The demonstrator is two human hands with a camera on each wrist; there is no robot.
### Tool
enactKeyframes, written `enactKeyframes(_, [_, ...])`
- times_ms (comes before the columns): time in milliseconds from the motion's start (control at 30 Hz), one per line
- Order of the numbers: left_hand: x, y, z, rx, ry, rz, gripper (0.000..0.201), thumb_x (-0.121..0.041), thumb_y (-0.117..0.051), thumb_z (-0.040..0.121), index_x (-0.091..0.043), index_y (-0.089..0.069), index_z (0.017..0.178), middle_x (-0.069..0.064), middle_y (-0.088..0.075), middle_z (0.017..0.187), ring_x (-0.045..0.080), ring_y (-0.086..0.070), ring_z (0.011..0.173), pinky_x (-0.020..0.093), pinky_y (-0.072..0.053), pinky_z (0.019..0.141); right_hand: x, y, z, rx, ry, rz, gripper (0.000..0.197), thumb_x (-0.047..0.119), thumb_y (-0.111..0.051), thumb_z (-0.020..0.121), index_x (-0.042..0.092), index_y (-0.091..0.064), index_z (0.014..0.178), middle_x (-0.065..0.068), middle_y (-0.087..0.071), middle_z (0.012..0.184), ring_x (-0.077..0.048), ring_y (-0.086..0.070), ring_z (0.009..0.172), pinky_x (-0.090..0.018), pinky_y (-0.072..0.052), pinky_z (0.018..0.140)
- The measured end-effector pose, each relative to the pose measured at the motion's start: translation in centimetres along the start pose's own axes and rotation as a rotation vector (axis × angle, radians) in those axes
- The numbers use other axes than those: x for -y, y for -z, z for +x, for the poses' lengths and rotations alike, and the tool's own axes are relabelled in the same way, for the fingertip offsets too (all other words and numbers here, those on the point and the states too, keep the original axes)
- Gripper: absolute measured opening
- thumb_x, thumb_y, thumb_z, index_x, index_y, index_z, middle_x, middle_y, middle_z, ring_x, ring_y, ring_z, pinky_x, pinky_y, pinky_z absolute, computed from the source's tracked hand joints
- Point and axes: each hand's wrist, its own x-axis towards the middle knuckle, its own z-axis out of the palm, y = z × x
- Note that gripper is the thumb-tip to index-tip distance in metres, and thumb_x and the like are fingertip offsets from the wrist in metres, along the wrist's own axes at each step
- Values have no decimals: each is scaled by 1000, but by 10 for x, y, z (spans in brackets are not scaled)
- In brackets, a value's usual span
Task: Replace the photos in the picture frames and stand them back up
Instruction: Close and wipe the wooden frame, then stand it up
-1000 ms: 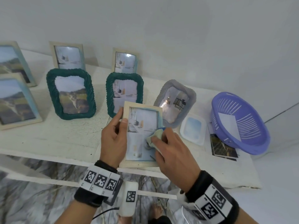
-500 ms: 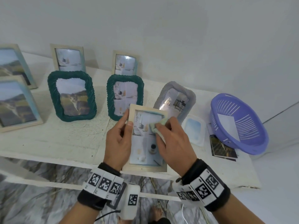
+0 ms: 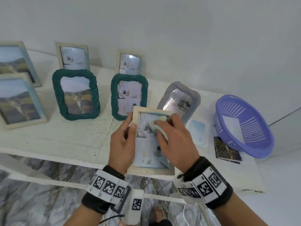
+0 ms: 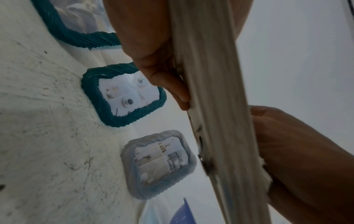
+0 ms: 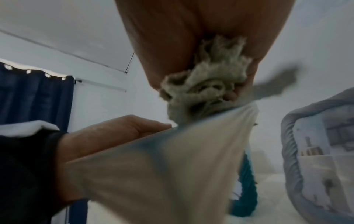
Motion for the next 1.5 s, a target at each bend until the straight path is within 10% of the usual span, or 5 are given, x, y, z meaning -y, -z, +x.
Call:
enactKeyframes(267, [1,13,13,-34,15,-9,40,-13,-47,101,-14,-49,142,-3,-66,123,-4,-62,84,9,-48,73,6,14,-27,338,244,78,31,20,-45,93,14,-65,116,-3,-43,94,-11,-38,74,-22,-40,65])
enactKeyframes(533, [-3,-4,-2,5,-18,3,39,-17,-46,102,-26,-50,140,-2,-59,84,13,-44,67,24,-39,57,-8,6,2,43,46,-5,23,14,-53,91,5,-67,107,-9,-44,91,-21,-45,69,-27,-41,61])
enactKeyframes(800, [10,4,8,-5,50,-16,39,-14,-46,102,-20,-51,140,-23,-68,108,-6,-63,86,13,-51,77,-9,13,-38,414,236,160,30,20,-47,93,16,-65,117,-2,-43,94,-16,-45,74,-27,-44,64])
enactKeyframes(1167, [9,7,10,-16,53,-3,38,-8,-44,102,-21,-47,137,-26,-60,106,-21,-58,88,0,-43,72,-70,57,-42,73,-368,201,29,21,-61,91,26,-66,120,1,-52,91,-10,-56,76,-9,-41,66])
enactKeyframes(1500, [8,2,10,-3,81,-21,37,-8,-45,101,-21,-49,136,-33,-61,97,-20,-60,84,2,-45,69,-128,34,-6,-30,-569,-514,20,4,-56,89,-8,-65,102,-26,-52,101,-43,-53,89,-47,-47,79])
